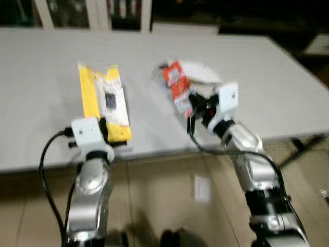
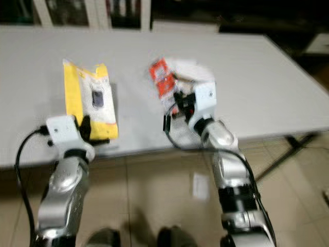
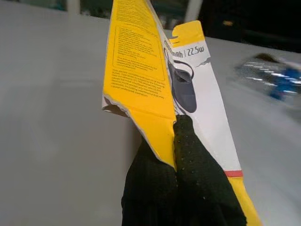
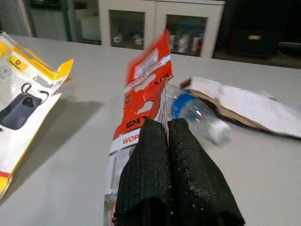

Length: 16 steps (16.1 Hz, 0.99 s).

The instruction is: Picking trash to rubbish bin

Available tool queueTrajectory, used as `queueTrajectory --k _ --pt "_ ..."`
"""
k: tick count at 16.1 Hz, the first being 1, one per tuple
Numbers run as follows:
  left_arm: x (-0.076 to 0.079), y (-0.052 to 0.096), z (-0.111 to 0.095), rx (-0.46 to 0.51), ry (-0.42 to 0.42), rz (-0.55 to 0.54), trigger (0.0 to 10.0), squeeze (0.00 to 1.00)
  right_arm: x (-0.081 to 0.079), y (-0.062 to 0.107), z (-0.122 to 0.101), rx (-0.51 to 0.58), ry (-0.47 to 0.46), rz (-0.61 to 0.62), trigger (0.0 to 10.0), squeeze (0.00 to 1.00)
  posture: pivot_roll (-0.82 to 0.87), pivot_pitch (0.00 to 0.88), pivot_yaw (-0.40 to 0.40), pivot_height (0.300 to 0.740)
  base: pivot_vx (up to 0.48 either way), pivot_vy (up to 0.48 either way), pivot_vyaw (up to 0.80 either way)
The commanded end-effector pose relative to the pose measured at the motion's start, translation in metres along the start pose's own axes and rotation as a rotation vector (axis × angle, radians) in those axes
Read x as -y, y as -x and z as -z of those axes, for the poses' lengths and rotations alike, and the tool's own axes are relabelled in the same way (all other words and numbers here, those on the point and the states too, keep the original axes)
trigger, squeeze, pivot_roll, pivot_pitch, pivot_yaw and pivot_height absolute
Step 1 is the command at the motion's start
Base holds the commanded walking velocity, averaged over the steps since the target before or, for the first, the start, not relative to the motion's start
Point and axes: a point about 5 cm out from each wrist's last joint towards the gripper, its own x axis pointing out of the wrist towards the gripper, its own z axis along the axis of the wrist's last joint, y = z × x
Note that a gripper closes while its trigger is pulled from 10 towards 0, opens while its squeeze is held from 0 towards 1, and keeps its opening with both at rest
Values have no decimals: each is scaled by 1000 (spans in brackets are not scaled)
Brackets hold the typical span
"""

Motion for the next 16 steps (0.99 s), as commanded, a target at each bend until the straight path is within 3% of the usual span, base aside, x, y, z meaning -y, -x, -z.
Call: queueTrajectory --k 1,7,11,16 --pt "2 -1 0 -7 -3 12 10000 0 3 2 -2 5 -3 22 10000 0 -67 71 -123 740 -375 0 0" --pt "0 -1 1 -17 -8 11 10000 0 -2 -2 -1 12 -21 22 10000 0 -41 72 -112 740 -326 0 0" --pt "-7 -3 2 -40 -10 37 10000 0 -9 -8 -2 22 -39 17 10000 0 -39 88 -76 740 0 0 0" --pt "-9 -9 -3 -52 -32 83 10000 0 -6 -8 -1 52 -76 83 10000 0 -13 107 -13 740 0 0 0"
